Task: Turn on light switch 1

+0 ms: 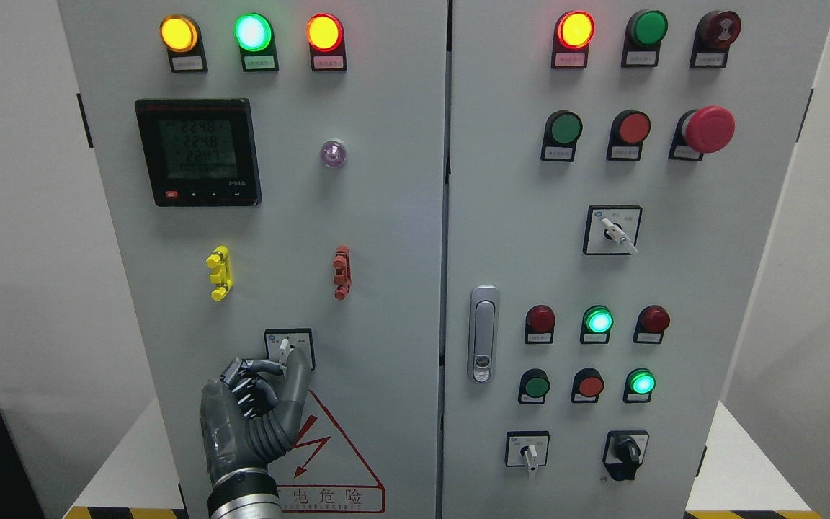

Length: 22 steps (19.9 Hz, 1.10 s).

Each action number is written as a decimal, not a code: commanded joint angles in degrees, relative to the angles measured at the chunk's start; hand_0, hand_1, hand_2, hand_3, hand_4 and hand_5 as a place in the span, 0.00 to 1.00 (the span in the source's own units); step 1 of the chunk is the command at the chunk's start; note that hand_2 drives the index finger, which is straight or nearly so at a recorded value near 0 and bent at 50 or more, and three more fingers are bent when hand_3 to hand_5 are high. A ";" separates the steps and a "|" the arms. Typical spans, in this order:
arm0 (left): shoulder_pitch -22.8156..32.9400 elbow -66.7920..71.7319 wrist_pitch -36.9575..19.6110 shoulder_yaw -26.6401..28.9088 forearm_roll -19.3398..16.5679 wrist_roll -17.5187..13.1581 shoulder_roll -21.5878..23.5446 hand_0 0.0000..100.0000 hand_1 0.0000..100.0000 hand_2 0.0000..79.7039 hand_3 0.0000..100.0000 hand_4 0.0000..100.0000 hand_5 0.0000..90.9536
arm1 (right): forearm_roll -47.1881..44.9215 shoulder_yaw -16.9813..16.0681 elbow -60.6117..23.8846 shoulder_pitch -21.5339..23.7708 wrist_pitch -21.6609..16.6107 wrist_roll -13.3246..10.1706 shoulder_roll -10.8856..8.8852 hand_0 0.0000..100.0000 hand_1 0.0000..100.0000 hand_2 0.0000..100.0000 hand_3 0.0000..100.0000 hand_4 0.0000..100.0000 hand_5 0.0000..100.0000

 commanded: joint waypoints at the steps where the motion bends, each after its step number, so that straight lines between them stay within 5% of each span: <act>1: -0.23 0.06 0.03 -0.06 0.01 -0.13 0.00 0.28 0.60 0.76 1.00 1.00 0.97 | 0.00 0.01 0.00 0.00 -0.01 -0.04 0.02 0.00 0.00 0.00 0.00 0.00 0.00; 22: -0.31 -0.03 0.64 -0.15 0.09 -0.22 0.00 0.53 0.52 0.76 1.00 1.00 0.97 | 0.00 -0.07 0.00 0.00 -0.01 -0.04 0.02 0.00 0.00 0.00 0.00 0.00 0.00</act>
